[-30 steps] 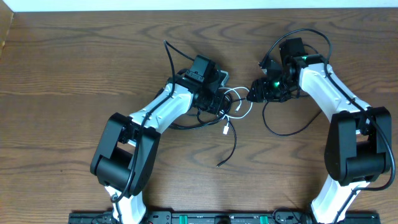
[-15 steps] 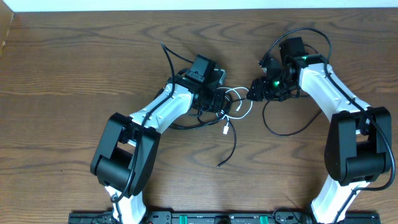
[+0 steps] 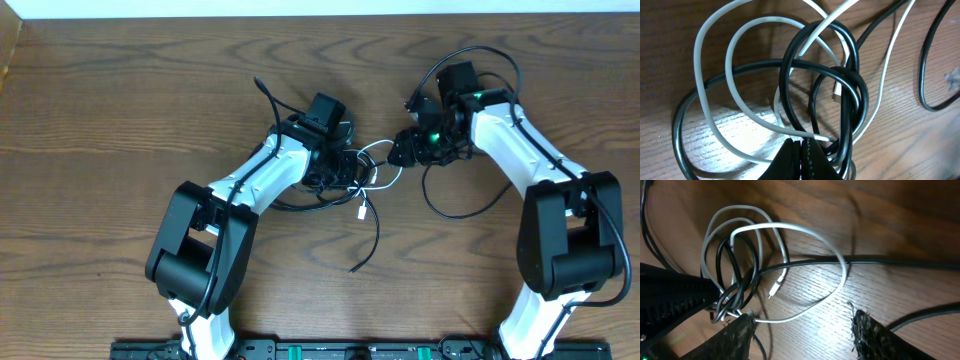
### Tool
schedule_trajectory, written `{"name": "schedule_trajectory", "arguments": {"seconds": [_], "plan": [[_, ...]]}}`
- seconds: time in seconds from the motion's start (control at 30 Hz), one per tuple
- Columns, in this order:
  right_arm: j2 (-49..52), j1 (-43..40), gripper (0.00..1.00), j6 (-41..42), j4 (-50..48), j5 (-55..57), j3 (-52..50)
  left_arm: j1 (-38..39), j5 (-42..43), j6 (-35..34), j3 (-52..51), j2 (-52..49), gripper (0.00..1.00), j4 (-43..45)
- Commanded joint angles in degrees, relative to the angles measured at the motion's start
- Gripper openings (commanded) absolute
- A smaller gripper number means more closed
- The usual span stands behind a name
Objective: Untangle cables
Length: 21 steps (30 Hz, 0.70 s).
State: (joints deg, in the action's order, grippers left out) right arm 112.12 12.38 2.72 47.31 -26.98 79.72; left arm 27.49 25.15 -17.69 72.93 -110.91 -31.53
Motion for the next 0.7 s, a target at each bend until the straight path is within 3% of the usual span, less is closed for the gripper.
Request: {"name": "schedule_trajectory", "arguments": {"seconds": [0.0,0.67], "plan": [[0.5,1.8,0.61,-0.7,0.3,-0.6,-0.2,0.0,-0.3,-0.7,-0.7,-0.7,0.08,-0.3],[0.5,4.3,0.63,-0.7,-0.2,-0.6,-0.2,0.0,-0.3,-1.1,-0.7,-0.7,0.08,-0.3]]}}
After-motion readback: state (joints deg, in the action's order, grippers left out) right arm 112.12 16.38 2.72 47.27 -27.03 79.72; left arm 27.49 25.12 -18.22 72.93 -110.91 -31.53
